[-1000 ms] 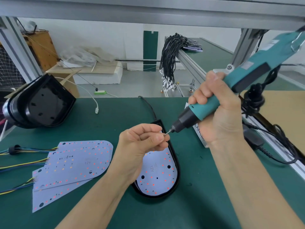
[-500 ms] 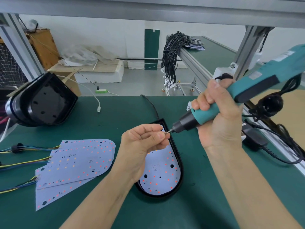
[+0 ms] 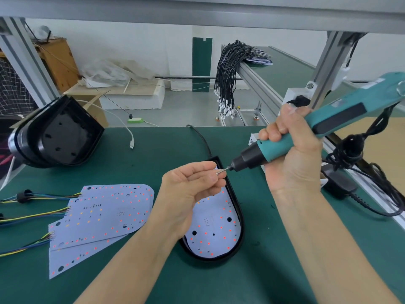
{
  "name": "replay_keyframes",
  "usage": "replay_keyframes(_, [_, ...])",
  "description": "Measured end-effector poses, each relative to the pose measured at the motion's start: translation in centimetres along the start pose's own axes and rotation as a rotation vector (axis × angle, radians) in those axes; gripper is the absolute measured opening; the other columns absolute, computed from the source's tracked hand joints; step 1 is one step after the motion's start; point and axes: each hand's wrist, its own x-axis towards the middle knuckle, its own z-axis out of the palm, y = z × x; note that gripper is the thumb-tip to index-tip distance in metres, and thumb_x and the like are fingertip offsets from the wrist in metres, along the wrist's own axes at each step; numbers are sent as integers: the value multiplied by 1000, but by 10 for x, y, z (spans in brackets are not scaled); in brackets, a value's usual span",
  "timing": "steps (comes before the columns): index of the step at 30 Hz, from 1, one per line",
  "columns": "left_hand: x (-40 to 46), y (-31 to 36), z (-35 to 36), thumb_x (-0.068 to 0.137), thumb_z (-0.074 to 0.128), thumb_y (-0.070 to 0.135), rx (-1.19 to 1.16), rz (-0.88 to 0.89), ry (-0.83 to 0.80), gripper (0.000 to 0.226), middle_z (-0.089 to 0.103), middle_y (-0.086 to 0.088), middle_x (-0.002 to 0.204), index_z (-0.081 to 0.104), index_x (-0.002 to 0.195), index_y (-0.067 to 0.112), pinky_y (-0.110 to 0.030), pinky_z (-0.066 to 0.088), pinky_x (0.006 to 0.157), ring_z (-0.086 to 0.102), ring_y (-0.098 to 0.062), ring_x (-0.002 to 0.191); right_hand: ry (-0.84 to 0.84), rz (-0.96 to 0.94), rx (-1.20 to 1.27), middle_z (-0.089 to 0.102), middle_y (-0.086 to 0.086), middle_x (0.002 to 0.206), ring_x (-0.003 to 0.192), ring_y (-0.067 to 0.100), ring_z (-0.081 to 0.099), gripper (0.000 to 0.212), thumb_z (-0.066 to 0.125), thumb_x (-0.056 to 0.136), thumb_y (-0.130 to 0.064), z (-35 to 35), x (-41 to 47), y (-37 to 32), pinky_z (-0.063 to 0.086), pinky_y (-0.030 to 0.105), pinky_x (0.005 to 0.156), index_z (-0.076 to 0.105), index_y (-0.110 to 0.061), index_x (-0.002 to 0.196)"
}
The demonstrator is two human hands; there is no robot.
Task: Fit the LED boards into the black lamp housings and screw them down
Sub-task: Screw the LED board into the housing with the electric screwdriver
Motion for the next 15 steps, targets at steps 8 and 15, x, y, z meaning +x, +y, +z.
replay_keyframes(8, [-5, -2, 7, 80, 66, -14, 242, 278, 90, 25, 75, -6, 74, 69, 86, 10, -20, 55, 64, 73, -18, 70, -11, -51, -15, 41, -7, 54, 44, 8, 41, 37, 57, 86, -3, 3, -4, 3, 42, 23, 51, 49, -25, 58])
replay_keyframes(15, [-3, -4, 7, 81, 65, -13, 236, 264, 91, 26, 76, -4, 78, 69, 91, 11, -19, 55, 66, 74, -18, 72, 81, -70, -16, 39, -6, 54, 46, 9, 41, 36, 58, 88, -5, 0, -6, 8, 43, 24, 54, 45, -22, 59])
